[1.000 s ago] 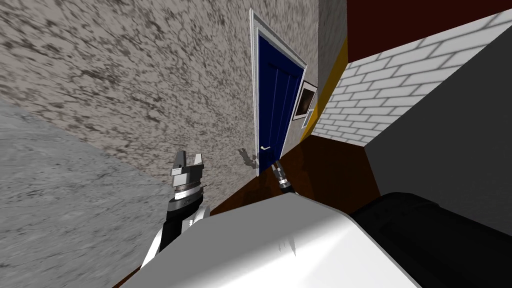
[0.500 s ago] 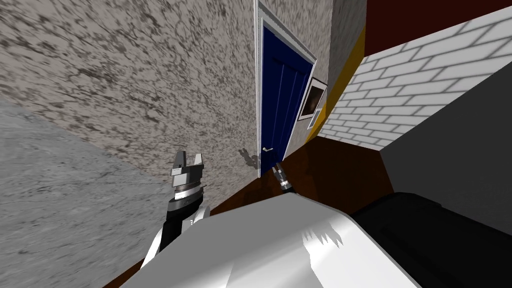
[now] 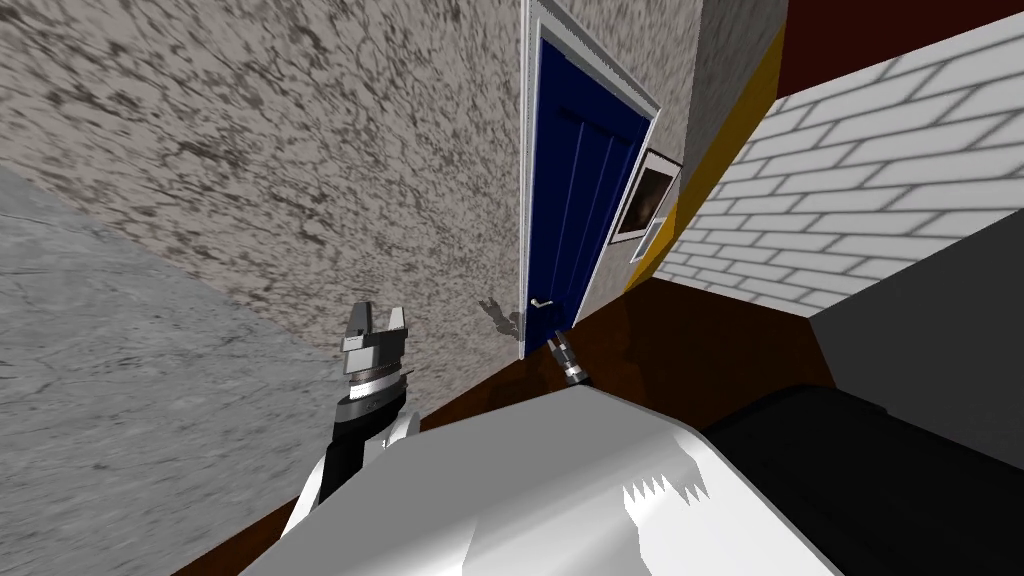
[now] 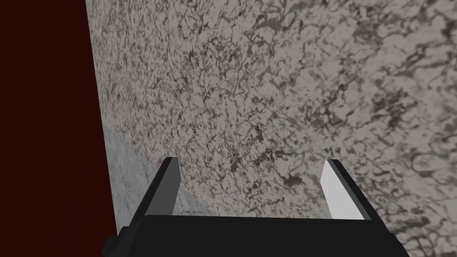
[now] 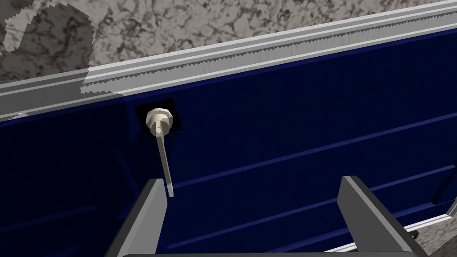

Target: Pull the door open

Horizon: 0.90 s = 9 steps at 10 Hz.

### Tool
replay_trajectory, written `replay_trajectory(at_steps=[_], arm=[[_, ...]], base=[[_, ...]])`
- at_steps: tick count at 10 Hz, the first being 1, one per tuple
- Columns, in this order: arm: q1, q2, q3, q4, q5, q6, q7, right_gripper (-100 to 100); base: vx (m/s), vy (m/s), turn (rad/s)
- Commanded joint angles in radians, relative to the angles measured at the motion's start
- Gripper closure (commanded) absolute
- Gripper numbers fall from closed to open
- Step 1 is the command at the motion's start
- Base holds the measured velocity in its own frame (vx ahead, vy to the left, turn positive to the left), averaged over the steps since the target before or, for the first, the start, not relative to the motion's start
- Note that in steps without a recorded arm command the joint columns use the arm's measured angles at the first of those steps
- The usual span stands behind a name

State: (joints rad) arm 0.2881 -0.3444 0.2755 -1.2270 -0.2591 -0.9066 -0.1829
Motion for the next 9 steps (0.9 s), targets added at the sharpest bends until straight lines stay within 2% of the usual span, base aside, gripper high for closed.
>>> replay_trajectory(at_steps=[1,9], arm=[[-0.015,-0.015,0.01,0.05,-0.01,-0.016,-0.017,-100],[-0.066,-0.086,0.051,0.252,-0.053,-0.079,-0.087,-100]], base=[[0.071,-0.064,0.115],[0.073,-0.068,0.119]])
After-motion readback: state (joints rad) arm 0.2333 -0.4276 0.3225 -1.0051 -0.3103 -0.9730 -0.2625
